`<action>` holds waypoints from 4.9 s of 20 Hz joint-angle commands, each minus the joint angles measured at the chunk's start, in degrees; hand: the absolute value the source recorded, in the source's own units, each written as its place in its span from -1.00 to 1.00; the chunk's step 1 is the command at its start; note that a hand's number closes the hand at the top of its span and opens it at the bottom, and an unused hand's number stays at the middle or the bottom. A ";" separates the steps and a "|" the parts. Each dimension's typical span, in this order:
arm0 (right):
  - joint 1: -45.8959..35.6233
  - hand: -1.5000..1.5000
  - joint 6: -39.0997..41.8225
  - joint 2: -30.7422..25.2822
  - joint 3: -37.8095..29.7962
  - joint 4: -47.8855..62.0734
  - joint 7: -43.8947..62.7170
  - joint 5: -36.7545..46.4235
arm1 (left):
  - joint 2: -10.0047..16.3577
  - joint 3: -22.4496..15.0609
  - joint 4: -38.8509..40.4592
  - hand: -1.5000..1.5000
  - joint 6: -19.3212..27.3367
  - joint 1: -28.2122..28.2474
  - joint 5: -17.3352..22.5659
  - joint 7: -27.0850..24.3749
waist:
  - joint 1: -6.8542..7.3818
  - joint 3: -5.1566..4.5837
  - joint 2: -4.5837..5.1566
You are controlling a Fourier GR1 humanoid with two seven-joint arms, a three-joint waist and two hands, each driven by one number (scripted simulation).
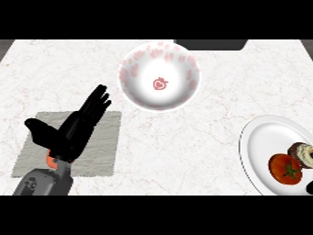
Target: Pick the cupcake from the plate and place it in the bowl
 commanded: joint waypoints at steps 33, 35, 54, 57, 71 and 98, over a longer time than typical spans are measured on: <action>-2.66 -1.00 3.06 23.83 -9.79 22.91 -18.05 28.13 | -7.33 4.75 -2.04 0.00 -5.89 4.61 -8.34 0.73 | -0.12 0.03 -0.06; -3.44 -1.00 6.29 23.10 -10.65 22.01 -18.35 28.28 | -6.89 5.81 -2.82 0.00 -7.40 4.47 -6.96 2.24 | -0.16 0.02 -0.07; -8.50 1.00 5.80 31.90 7.25 15.69 -29.99 40.39 | -8.12 5.49 -2.04 0.00 -7.27 0.89 -8.11 4.19 | 2.90 -0.10 -0.12; -13.96 1.00 10.77 36.47 18.87 13.54 -33.37 43.17 | -10.05 2.49 -1.03 0.00 -8.33 -0.13 -8.48 3.87 | 8.77 -0.27 0.90; -34.77 1.00 8.62 51.94 47.84 1.11 3.85 42.71 | -10.07 5.32 1.68 0.00 -5.82 -0.02 -10.03 2.09 | 1.24 -0.06 -0.27; -61.92 1.00 -1.94 52.00 18.98 23.01 -5.76 37.64 | -9.40 6.97 -1.80 0.00 -6.70 1.73 -9.43 3.78 | 0.47 0.00 0.02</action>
